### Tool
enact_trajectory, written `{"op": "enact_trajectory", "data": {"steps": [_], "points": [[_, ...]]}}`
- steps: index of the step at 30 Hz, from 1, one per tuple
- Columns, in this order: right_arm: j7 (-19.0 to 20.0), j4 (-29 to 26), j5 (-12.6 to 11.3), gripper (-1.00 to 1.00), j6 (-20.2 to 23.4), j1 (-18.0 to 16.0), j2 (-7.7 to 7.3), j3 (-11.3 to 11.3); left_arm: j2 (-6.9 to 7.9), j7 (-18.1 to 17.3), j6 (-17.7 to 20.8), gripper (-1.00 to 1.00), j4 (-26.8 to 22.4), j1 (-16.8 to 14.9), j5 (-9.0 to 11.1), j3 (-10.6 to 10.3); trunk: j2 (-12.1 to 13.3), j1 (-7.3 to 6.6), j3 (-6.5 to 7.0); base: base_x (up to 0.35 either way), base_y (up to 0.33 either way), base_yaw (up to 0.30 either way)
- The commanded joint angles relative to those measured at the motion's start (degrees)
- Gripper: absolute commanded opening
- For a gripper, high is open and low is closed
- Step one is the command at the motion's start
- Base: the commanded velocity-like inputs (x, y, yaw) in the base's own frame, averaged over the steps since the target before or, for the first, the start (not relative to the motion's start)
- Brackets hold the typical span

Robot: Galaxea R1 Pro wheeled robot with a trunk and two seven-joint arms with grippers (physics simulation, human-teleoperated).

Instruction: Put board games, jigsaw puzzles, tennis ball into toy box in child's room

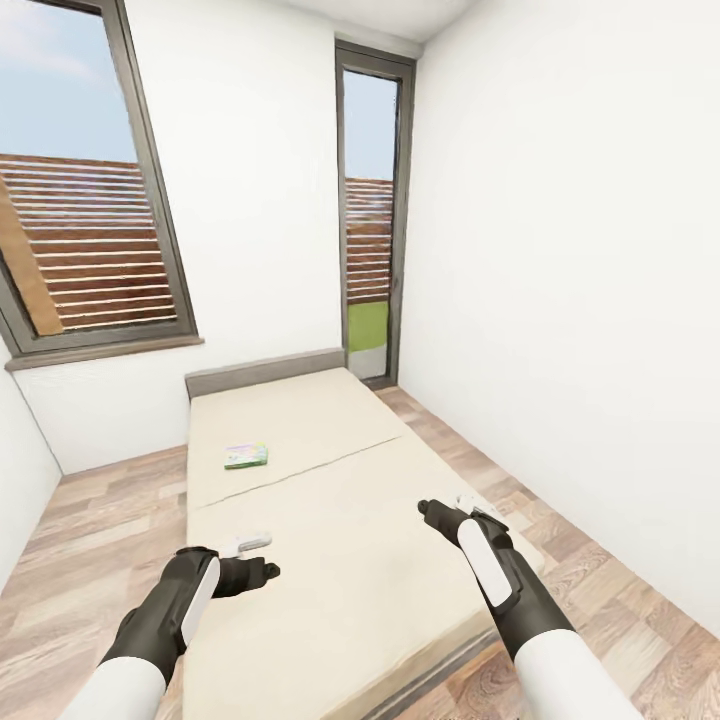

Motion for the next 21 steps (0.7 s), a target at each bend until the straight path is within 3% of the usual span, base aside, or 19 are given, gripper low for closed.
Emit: {"op": "enact_trajectory", "data": {"steps": [1,8,21], "points": [[-0.6,0.0,-0.6,1.0,0.0,-0.1,-0.01,0.1,-0.05,0.0,0.4,1.0,-0.1,0.0,0.3,0.2,-0.1,0.04,-0.1,0.028,0.147,-0.279],[-0.6,0.0,-0.6,1.0,0.0,-0.1,-0.01,0.1,-0.05,0.0,0.4,1.0,-0.1,0.0,0.3,0.3,-0.1,0.04,-0.1,0.011,0.207,-0.233],[-0.5,-0.1,-0.5,1.0,0.0,-0.1,-0.01,0.2,-0.05,0.0,0.4,1.0,-0.1,0.0,0.3,0.2,-0.1,0.04,-0.1,0.001,0.059,-0.036]]}}
